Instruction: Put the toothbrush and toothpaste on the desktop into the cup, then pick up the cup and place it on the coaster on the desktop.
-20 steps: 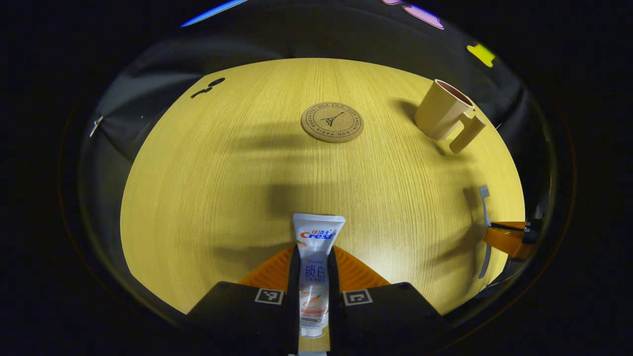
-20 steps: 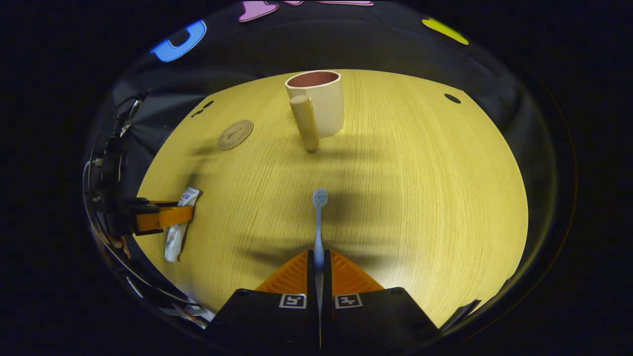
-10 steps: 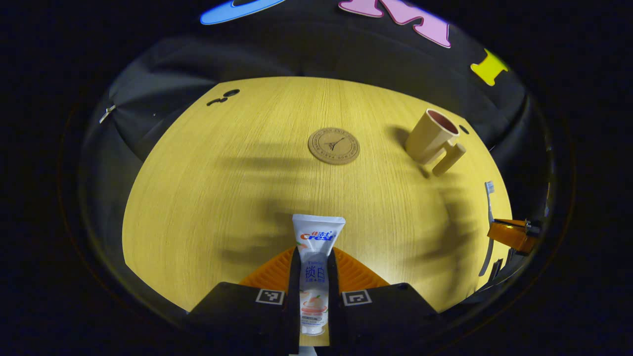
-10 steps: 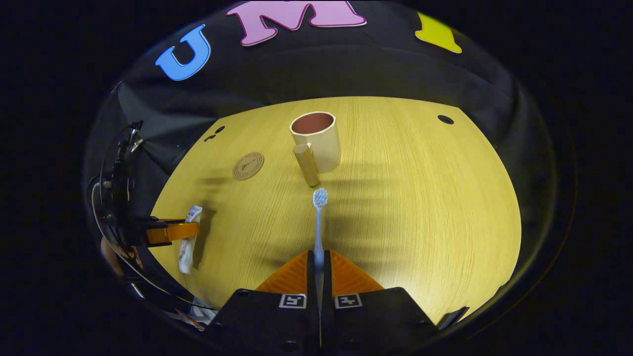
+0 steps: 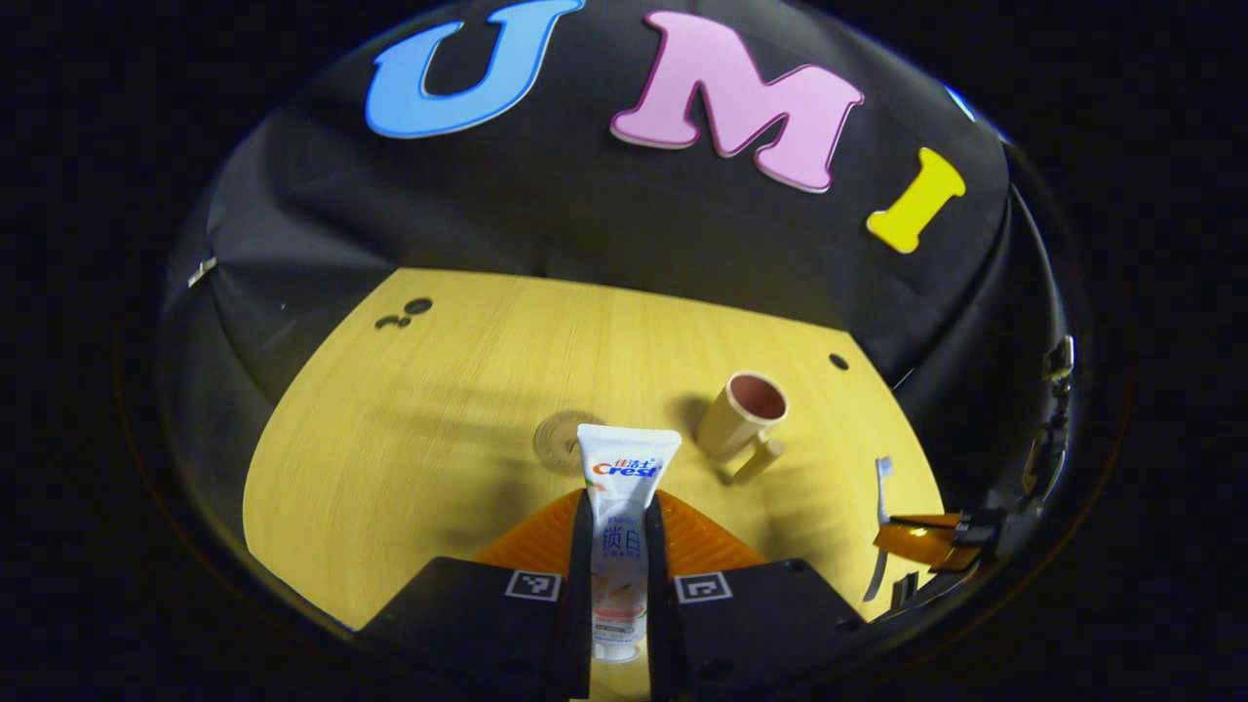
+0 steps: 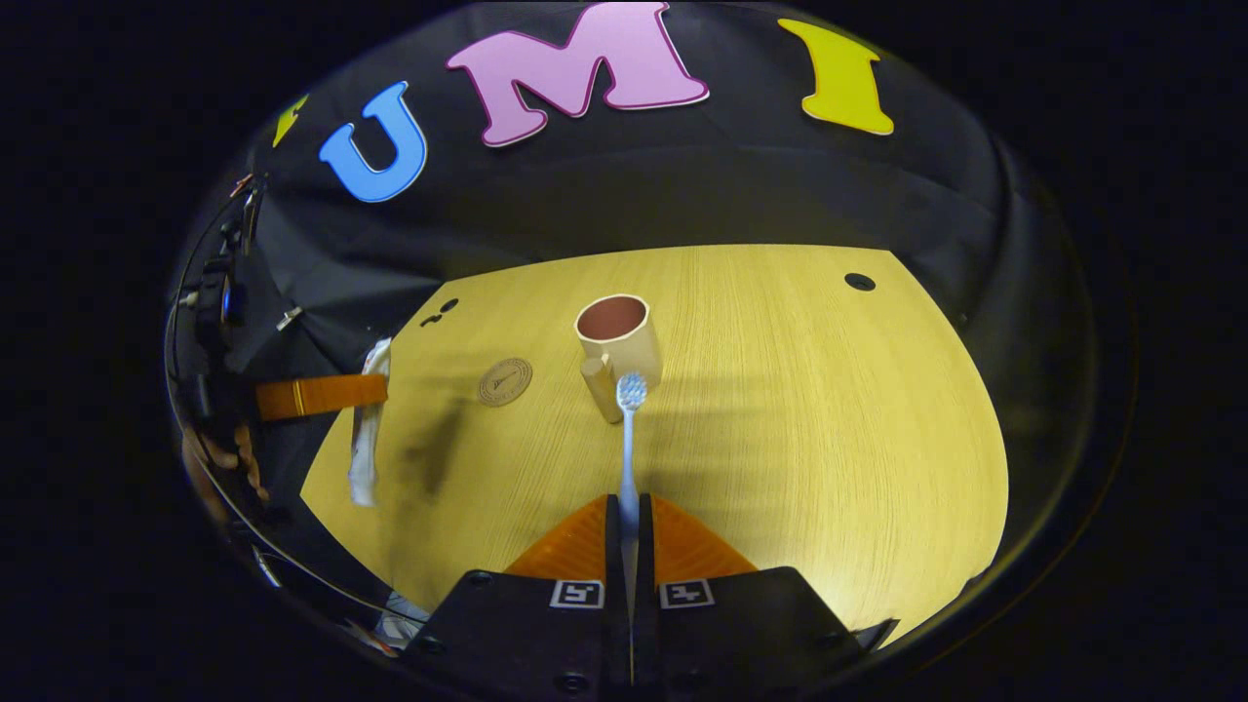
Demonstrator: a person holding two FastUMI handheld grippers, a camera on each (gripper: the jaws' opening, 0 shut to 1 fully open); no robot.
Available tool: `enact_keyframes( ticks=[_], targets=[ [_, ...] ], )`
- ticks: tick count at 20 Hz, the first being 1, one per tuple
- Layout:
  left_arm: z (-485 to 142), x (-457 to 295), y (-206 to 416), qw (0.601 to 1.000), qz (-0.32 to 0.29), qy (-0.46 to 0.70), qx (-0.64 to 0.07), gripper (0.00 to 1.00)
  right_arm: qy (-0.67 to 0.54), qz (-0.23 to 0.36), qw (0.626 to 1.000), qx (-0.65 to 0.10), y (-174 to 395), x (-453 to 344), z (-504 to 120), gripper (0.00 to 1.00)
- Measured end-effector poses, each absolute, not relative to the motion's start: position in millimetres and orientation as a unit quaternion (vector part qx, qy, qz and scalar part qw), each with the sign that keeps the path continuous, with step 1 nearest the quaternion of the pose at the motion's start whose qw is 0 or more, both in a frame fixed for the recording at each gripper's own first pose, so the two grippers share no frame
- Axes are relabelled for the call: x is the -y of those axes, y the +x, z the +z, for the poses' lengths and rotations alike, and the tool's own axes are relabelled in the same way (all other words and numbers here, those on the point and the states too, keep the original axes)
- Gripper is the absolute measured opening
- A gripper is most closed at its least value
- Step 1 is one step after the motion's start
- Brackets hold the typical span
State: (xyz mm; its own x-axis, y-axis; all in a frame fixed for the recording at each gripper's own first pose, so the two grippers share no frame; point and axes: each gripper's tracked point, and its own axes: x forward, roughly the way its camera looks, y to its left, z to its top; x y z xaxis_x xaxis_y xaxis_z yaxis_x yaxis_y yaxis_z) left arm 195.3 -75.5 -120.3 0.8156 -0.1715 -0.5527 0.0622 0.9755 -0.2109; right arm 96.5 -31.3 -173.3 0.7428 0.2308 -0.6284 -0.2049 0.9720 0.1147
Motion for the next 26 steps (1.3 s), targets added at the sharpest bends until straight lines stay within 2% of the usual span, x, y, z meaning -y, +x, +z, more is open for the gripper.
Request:
enact_keyframes(
  ticks=[1,2,5,6,7,9,13,18,26],
  targets=[
    [-104.6,86.7,204.0,0.954,-0.070,-0.090,-0.278,0.23,0.012,0.119,0.935,-0.333,98.1,34.9,-167.6,0.06],
    [-88.3,95.8,214.2,0.958,-0.078,-0.086,-0.261,0.28,0.006,0.120,0.938,-0.326,102.1,36.7,-164.2,0.06],
    [-55.2,129.7,248.7,0.967,-0.109,-0.086,-0.213,0.28,0.023,0.117,0.943,-0.311,109.6,44.0,-147.8,0.06],
    [-49.7,140.8,257.9,0.967,-0.119,-0.089,-0.206,0.33,0.029,0.114,0.944,-0.309,106.3,48.4,-141.3,0.06],
    [-46.8,150.8,270.5,0.967,-0.129,-0.092,-0.197,0.28,0.033,0.112,0.945,-0.306,109.0,51.9,-138.2,0.06],
    [-42.1,174.3,294.9,0.968,-0.151,-0.094,-0.180,0.28,0.033,0.110,0.946,-0.302,114.1,58.9,-134.7,0.06],
    [-47.1,212.4,334.9,0.969,-0.184,-0.081,-0.144,0.28,0.044,0.107,0.945,-0.306,122.4,71.1,-134.4,0.06],
    [-53.2,228.1,377.7,0.977,-0.175,-0.081,-0.091,0.28,0.054,0.114,0.942,-0.310,134.5,72.1,-137.5,0.06],
    [-100.6,238.9,396.0,0.976,-0.187,-0.096,-0.055,0.27,0.037,0.130,0.933,-0.334,143.9,66.6,-166.4,0.06]
  ],
)
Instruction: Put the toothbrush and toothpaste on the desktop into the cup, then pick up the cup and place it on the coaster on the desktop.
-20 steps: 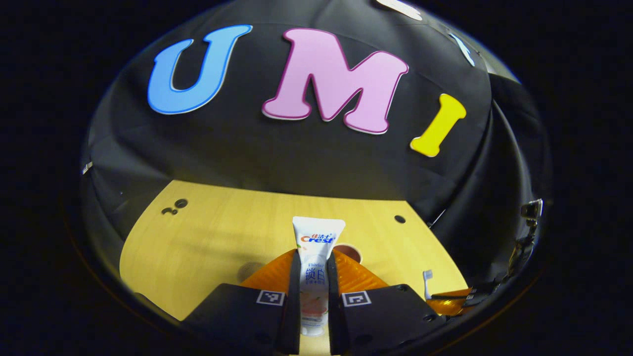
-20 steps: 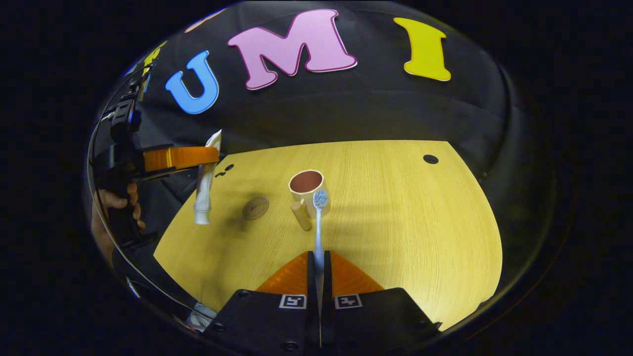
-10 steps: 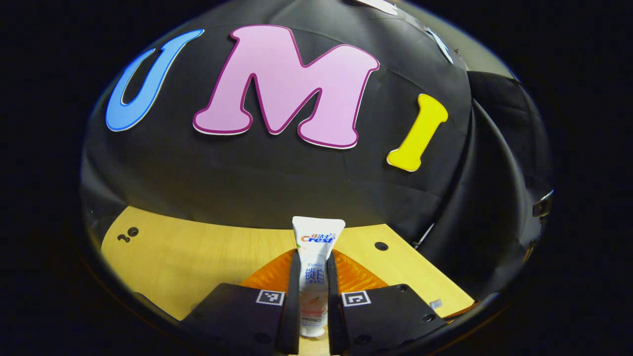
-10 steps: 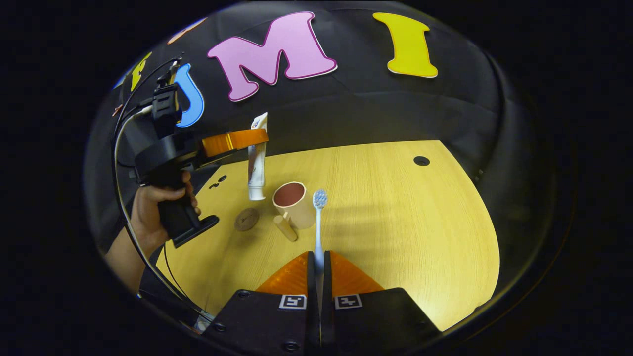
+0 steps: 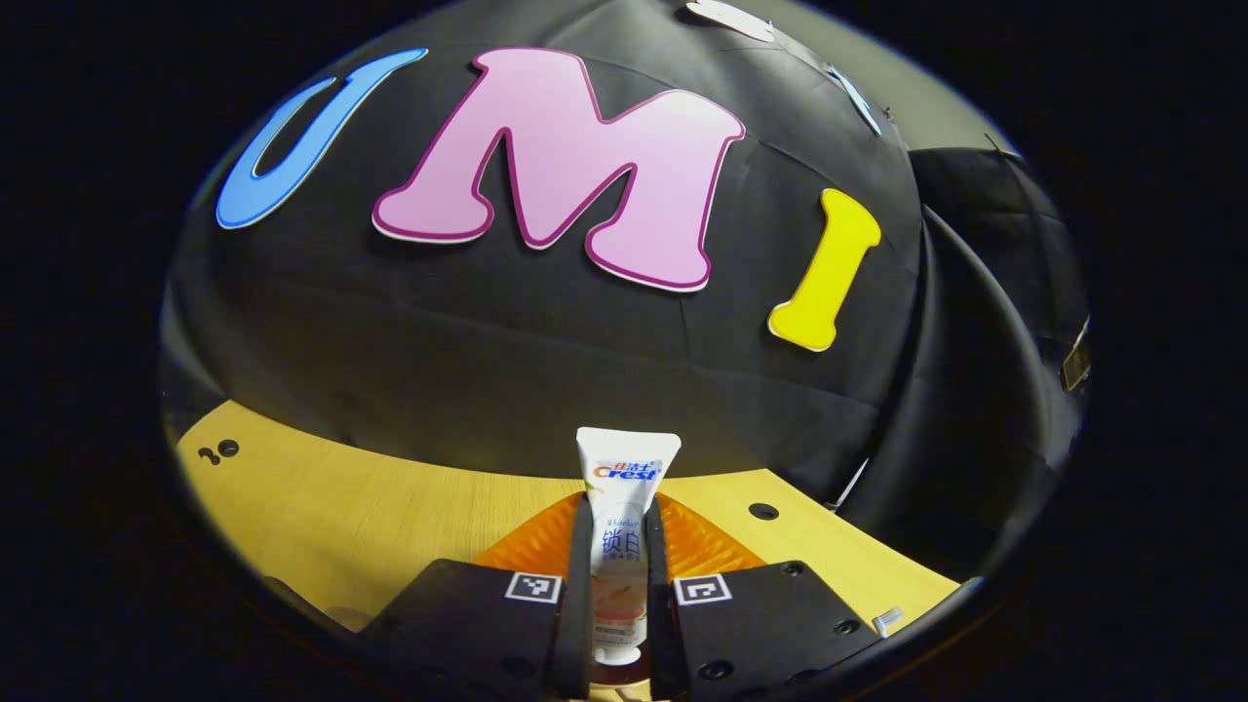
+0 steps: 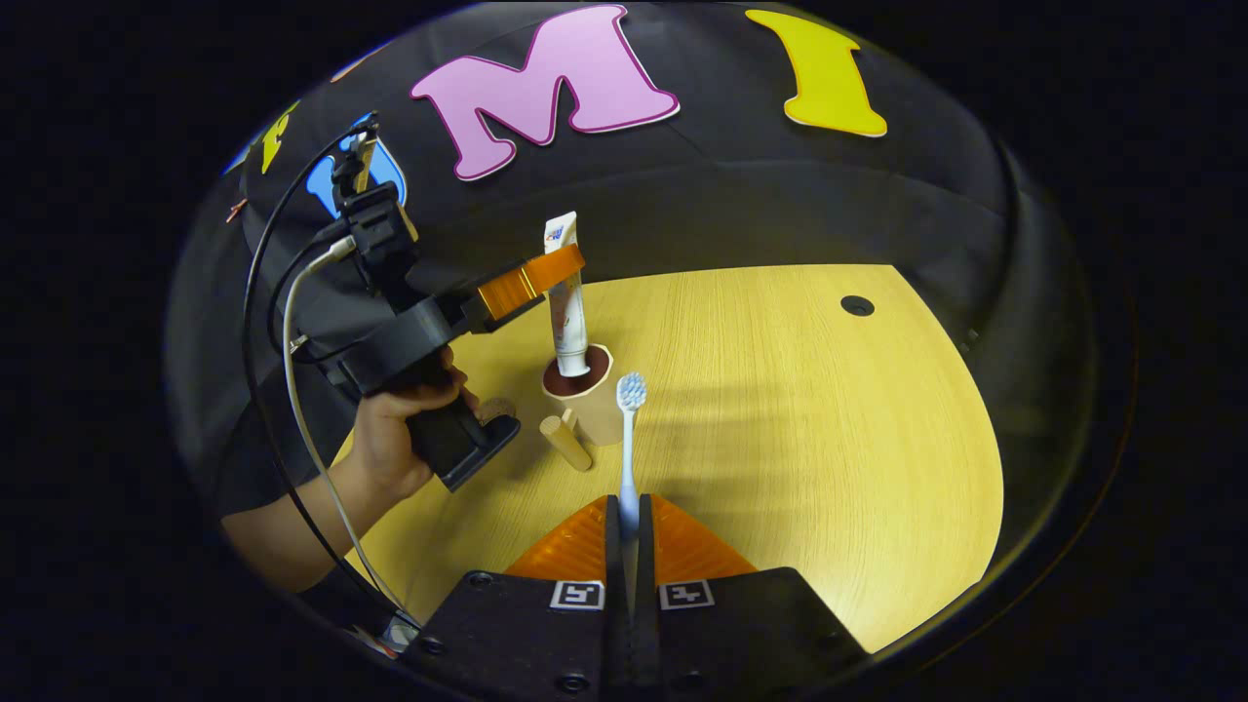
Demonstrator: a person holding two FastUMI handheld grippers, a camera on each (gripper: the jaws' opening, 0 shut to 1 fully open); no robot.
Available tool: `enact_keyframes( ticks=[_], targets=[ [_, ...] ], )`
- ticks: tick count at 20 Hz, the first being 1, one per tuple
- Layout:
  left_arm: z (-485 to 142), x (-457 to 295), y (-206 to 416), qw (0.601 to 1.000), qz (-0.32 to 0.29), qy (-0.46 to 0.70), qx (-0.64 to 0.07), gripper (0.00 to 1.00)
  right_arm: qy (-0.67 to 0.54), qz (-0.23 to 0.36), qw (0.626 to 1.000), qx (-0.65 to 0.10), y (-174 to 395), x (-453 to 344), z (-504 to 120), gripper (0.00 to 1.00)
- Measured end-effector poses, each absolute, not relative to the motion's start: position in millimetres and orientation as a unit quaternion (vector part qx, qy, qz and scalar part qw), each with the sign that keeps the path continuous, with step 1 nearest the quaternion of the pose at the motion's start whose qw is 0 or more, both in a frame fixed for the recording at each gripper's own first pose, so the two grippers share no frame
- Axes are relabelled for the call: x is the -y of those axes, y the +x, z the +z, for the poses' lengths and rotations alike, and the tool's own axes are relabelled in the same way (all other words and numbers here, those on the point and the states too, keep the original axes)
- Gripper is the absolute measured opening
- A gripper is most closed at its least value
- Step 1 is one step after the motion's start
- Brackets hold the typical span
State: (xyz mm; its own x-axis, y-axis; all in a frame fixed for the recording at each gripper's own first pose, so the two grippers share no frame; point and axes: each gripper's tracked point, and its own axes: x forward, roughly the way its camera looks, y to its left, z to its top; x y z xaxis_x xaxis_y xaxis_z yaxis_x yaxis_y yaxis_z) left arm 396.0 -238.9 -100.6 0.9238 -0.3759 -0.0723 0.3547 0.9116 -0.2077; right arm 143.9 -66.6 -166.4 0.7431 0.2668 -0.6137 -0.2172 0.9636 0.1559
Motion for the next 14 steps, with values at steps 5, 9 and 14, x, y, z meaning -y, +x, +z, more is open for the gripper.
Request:
enact_keyframes(
  ticks=[5,9,14],
  targets=[
    [-135.0,236.3,390.1,0.978,-0.179,-0.089,-0.064,0.29,0.036,0.126,0.932,-0.339,151.1,67.1,-176.1,0.06],
    [-150.4,234.4,384.3,0.977,-0.179,-0.083,-0.080,0.34,0.037,0.125,0.932,-0.337,154.3,66.0,-177.9,0.06],
    [-117.6,211.9,369.8,0.982,-0.167,-0.076,-0.052,0.99,0.051,0.127,0.937,-0.321,164.7,58.0,-166.5,0.06]
  ],
)
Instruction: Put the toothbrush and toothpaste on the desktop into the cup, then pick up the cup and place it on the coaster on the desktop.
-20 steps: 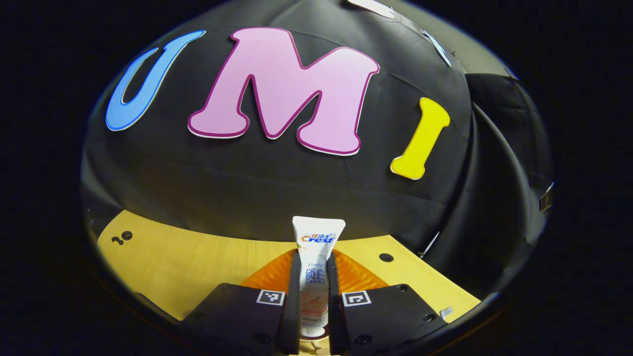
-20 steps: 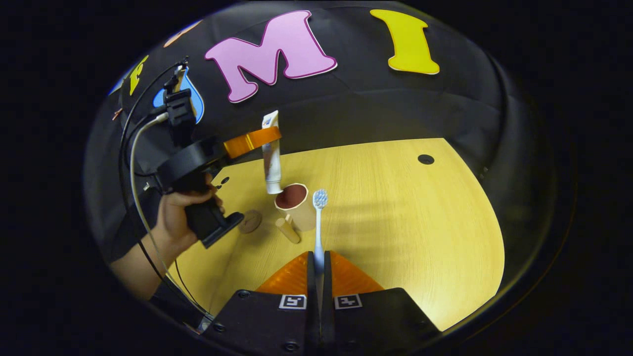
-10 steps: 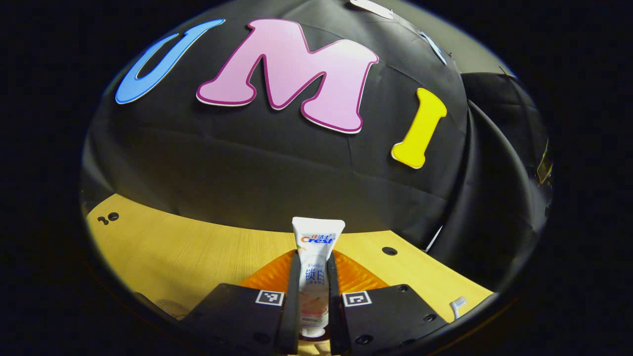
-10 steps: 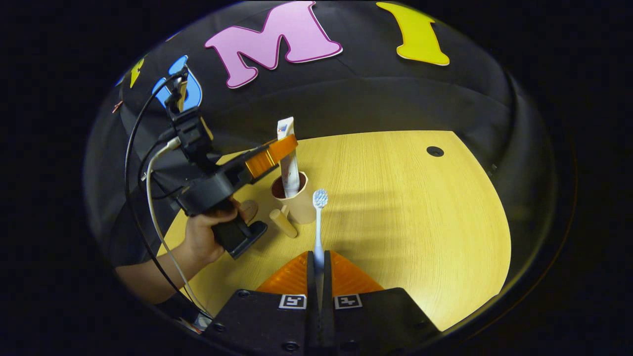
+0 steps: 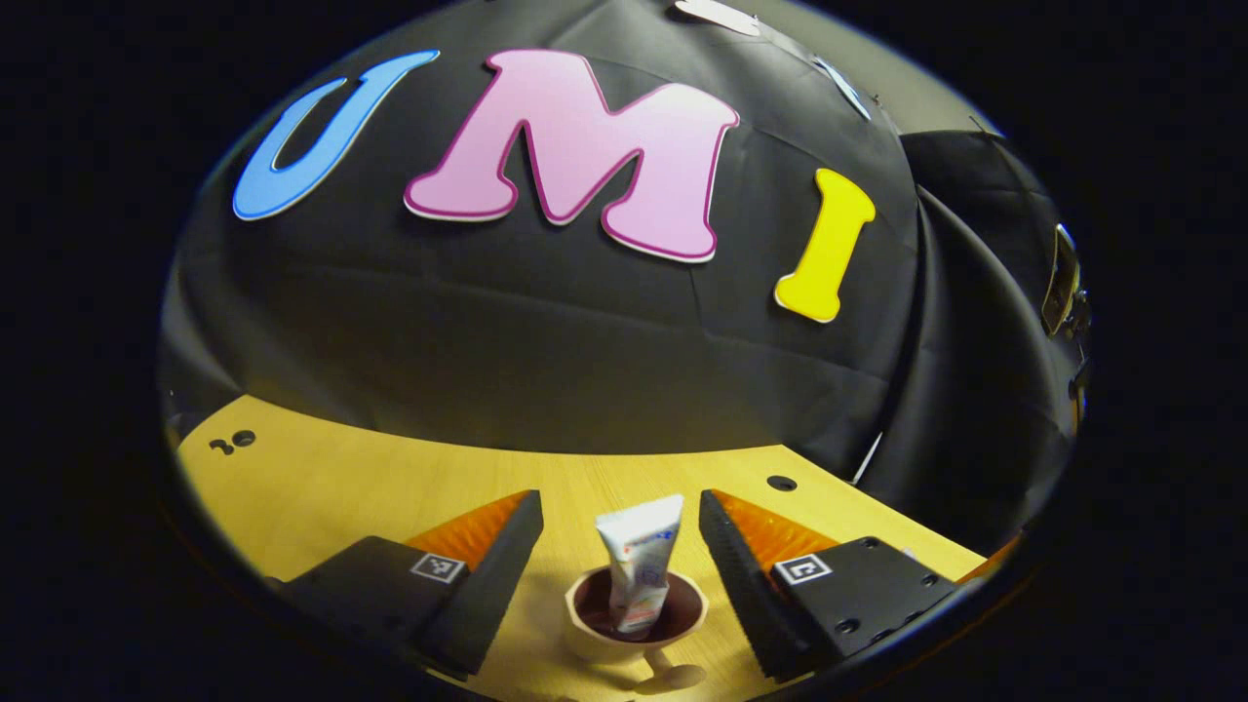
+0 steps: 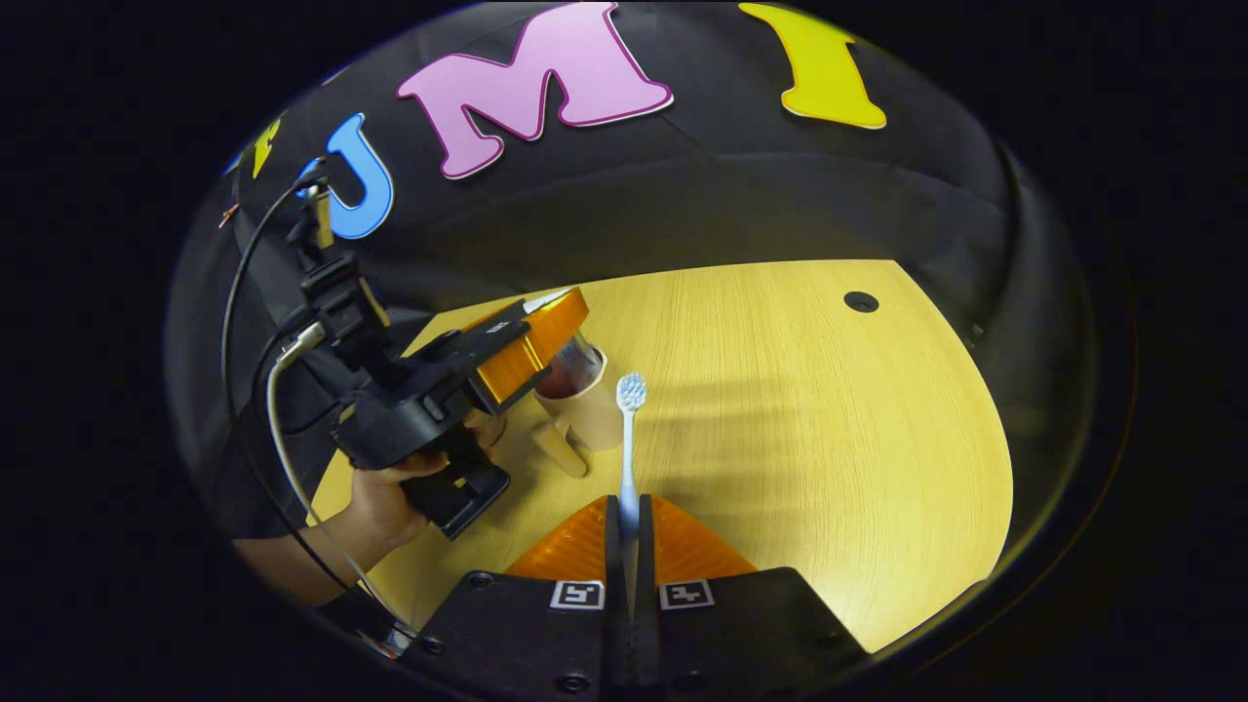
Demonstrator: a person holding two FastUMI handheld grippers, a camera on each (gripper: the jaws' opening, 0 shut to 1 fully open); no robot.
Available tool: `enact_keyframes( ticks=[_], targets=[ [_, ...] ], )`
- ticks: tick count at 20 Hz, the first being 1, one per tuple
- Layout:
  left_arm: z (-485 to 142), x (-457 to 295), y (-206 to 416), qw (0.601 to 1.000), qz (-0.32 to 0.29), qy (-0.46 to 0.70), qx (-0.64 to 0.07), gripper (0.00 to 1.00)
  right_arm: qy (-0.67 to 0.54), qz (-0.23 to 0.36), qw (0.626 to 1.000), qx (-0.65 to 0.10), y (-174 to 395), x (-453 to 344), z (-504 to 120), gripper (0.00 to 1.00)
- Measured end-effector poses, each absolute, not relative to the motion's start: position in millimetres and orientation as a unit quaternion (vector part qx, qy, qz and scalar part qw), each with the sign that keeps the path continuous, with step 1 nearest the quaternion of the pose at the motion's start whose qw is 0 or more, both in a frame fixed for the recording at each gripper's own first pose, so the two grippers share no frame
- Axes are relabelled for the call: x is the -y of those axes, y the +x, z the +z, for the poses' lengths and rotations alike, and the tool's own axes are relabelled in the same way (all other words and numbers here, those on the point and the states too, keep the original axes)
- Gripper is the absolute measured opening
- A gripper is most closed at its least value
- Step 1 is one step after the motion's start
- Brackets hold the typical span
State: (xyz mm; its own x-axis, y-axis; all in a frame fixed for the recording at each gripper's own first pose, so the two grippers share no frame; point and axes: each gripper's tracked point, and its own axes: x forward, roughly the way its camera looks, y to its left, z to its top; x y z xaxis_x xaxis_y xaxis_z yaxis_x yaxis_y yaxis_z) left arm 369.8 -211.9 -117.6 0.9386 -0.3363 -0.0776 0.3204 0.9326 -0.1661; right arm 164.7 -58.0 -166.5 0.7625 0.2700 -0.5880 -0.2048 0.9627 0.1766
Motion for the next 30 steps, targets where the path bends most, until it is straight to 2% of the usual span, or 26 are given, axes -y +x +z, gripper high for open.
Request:
enact_keyframes(
  ticks=[12,21,25,30],
  targets=[
    [-82.6,113.7,288.9,0.992,-0.071,-0.091,-0.053,0.98,0.072,0.186,0.950,-0.242,209.4,2.4,-112.2,0.06],
    [-97.9,53.1,217.0,0.992,0.021,-0.114,-0.059,0.98,0.097,0.212,0.969,-0.086,266.6,-33.6,-64.0,0.06],
    [-111.5,49.5,212.8,0.988,0.032,-0.134,-0.070,0.98,0.091,0.227,0.969,-0.038,288.0,-49.4,-62.7,0.05],
    [-109.8,58.8,224.7,0.987,0.026,-0.144,-0.060,0.98,0.060,0.217,0.974,0.003,307.2,-50.3,-77.2,0.06]
  ],
)
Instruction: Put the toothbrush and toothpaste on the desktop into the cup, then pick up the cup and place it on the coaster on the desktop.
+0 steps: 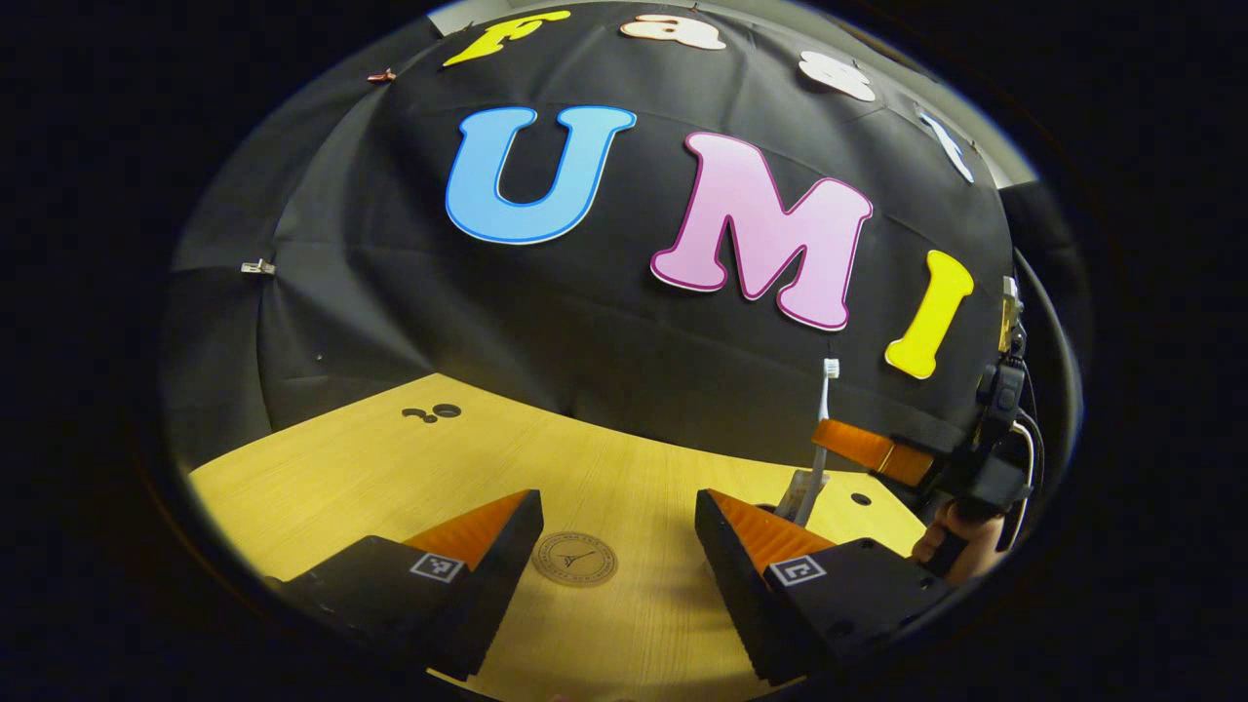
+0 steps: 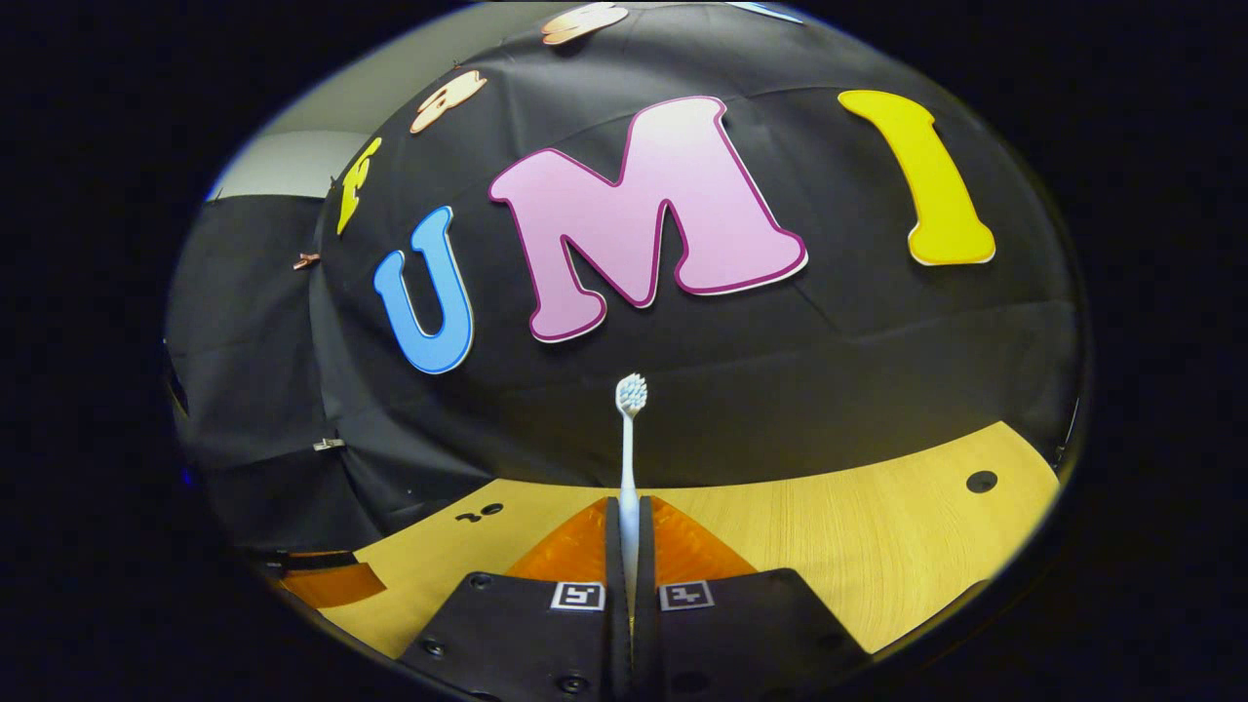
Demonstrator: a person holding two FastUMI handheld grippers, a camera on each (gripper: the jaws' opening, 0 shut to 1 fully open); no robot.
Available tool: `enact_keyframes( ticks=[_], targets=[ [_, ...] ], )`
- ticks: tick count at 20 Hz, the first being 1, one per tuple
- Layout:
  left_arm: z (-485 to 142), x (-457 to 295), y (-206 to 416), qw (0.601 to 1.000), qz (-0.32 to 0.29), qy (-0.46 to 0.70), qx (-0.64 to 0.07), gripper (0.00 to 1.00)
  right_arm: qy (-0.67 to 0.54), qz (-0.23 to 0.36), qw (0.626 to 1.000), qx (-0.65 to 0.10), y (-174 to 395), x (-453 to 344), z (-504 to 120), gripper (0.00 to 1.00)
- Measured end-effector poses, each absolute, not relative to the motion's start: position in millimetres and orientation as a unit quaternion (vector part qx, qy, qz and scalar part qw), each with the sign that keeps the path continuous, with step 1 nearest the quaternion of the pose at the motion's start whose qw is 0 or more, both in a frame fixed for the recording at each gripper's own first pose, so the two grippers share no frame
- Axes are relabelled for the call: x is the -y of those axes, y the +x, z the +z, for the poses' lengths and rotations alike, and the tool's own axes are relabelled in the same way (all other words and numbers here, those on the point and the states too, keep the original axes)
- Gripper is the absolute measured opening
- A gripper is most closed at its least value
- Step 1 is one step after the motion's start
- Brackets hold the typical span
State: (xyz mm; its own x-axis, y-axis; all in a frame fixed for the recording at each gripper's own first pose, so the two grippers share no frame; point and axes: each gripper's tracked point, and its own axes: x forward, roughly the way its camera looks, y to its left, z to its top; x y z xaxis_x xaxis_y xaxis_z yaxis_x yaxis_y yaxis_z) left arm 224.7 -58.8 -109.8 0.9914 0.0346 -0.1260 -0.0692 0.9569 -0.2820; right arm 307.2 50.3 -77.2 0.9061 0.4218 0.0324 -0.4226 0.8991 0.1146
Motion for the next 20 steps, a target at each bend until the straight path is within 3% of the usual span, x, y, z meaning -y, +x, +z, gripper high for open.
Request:
enact_keyframes(
  ticks=[10,11,12,17,20],
  targets=[
    [-114.8,73.5,239.1,0.986,0.017,-0.158,-0.055,0.98,-0.011,0.219,0.975,0.040,310.2,-59.9,-108.6,0.06],
    [-117.1,73.0,238.4,0.986,0.018,-0.156,-0.056,0.98,-0.014,0.217,0.975,0.039,309.7,-59.1,-112.4,0.13],
    [-119.3,72.9,238.1,0.986,0.020,-0.154,-0.058,0.97,-0.017,0.217,0.975,0.038,308.8,-56.8,-115.9,0.07],
    [-127.5,74.1,234.4,0.986,0.024,-0.151,-0.070,0.98,-0.022,0.229,0.972,0.050,293.3,-60.9,-116.2,0.12],
    [-125.7,76.3,234.0,0.985,0.024,-0.156,-0.068,0.98,-0.031,0.238,0.970,0.047,285.4,-64.9,-118.7,0.29]
  ],
)
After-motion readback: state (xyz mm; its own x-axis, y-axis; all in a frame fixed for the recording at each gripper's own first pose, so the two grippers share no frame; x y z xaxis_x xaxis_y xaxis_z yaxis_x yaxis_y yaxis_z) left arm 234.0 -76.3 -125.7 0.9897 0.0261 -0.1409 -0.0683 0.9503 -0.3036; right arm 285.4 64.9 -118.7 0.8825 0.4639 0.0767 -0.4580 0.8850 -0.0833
